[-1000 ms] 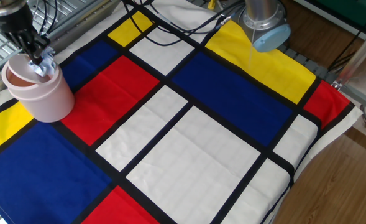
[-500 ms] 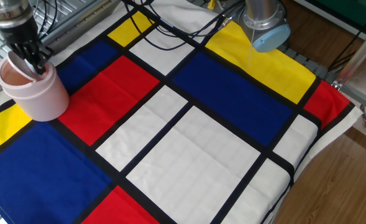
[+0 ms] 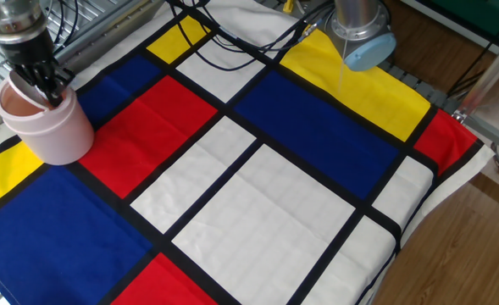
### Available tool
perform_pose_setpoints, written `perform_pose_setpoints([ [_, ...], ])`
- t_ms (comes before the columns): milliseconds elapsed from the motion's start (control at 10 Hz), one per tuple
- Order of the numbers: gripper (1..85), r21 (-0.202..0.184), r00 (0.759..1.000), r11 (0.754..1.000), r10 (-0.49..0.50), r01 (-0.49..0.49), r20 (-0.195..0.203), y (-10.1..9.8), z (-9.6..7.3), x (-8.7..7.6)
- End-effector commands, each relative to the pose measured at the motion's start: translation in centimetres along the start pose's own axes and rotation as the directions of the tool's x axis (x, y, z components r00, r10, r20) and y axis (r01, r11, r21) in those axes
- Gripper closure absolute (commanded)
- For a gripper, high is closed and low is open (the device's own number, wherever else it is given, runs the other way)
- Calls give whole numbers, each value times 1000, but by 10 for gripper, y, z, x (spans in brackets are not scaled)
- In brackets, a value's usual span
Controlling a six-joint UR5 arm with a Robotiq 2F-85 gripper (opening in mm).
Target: Put the garbage in the trash can
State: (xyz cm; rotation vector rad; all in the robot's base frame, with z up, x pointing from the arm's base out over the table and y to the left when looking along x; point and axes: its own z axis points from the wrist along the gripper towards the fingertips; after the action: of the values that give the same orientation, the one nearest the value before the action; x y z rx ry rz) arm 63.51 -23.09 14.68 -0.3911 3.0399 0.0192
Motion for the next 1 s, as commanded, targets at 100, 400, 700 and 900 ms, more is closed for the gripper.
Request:
perform_pose_setpoints([
  [100,847,18,1000,1000,-13,13,-21,-9,-19,1],
  [400,847,38,999,999,-14,15,-35,-13,-30,2],
  [700,847,46,999,999,-22,23,-39,-15,-33,1],
  [900,847,48,999,998,-26,28,-40,-16,-34,2],
])
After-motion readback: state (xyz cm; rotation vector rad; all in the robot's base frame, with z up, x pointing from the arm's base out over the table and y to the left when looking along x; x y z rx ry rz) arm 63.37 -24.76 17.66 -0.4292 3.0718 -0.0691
